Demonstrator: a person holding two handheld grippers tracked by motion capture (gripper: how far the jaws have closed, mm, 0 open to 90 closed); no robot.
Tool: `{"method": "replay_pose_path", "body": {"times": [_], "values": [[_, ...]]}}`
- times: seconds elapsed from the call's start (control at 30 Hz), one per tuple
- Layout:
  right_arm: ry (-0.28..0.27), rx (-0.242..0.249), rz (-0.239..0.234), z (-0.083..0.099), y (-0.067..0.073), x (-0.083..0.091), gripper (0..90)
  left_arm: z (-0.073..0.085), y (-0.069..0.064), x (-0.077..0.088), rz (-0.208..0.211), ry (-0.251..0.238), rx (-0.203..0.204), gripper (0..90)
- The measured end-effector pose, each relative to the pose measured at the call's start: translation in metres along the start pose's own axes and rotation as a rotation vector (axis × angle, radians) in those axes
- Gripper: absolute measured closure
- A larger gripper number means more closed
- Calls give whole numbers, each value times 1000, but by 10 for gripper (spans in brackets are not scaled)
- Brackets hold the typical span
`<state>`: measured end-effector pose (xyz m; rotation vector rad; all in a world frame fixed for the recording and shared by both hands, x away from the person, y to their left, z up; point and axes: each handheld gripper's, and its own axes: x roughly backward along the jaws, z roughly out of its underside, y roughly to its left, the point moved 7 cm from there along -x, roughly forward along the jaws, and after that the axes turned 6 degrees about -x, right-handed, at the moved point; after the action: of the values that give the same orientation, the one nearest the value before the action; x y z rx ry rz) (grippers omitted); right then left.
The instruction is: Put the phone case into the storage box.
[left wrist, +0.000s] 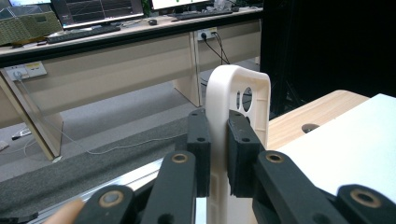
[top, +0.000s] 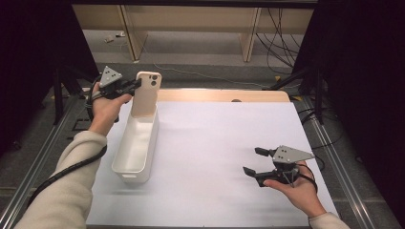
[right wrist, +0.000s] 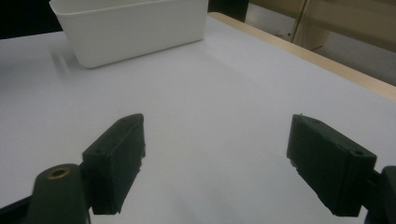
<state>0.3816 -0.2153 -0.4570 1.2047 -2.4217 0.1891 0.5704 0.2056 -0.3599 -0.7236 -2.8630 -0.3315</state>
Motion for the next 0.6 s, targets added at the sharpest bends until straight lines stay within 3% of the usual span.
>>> {"method": "replay_pose_path", "body": {"times": [0.6], "values": [[-2, -1, 0, 0, 0, 0, 206, 3, 0, -5, 1, 6, 8, 812]]}}
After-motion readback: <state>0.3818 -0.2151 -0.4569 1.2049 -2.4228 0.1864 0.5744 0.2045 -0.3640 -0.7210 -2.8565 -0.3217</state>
